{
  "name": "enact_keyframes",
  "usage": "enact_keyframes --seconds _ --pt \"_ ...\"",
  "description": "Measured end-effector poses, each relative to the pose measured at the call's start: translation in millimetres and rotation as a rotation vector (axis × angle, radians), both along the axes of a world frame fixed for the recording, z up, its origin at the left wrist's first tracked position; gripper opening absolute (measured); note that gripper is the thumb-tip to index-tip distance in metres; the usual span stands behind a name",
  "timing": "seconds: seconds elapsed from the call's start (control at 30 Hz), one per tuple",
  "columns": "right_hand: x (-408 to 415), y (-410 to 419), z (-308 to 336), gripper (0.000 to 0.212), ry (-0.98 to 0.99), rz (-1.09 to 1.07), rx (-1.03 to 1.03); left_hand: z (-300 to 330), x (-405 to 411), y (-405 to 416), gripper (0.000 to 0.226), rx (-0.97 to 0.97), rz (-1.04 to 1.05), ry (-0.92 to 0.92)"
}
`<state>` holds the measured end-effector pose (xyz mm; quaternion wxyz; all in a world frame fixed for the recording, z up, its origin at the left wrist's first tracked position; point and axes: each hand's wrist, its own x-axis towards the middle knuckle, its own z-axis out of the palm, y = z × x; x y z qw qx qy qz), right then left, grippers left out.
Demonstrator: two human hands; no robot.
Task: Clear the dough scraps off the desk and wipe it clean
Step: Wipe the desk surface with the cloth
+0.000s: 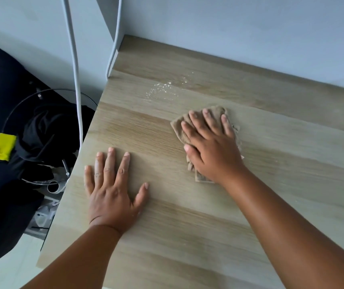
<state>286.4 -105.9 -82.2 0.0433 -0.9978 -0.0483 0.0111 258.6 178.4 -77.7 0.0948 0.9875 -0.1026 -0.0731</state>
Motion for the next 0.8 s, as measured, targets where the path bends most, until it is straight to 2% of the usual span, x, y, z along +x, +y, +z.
enact_keyframes --seconds 0.1,0.2,0.47,0.57,0.7,0.8 --pt "-34.1 -22.7 -0.7 0.058 -0.025 0.033 -0.004 -1.9 -0.6 0.5 0.087 0.008 -0.002 -0.009" --pt "-41.9 -44.1 1.9 0.060 -0.003 -0.032 0.002 -4.5 -0.5 1.2 0.086 0.013 -0.010 -0.026" --pt "35.9 -74.9 -0.6 0.064 0.065 -0.438 0.011 -12.8 -0.8 4.8 0.086 0.018 -0.016 -0.074" --pt "66.8 -67.0 -3.8 0.067 0.093 -0.523 0.013 -15.7 -0.8 5.8 0.086 0.023 -0.021 -0.091" --pt "73.5 -56.3 -2.5 0.070 0.091 -0.518 0.022 -17.5 -0.4 5.8 0.086 0.019 -0.027 -0.102" --pt "45.6 -46.9 0.9 0.066 0.039 -0.400 0.047 -16.1 -0.8 5.6 0.085 0.010 -0.024 -0.099"
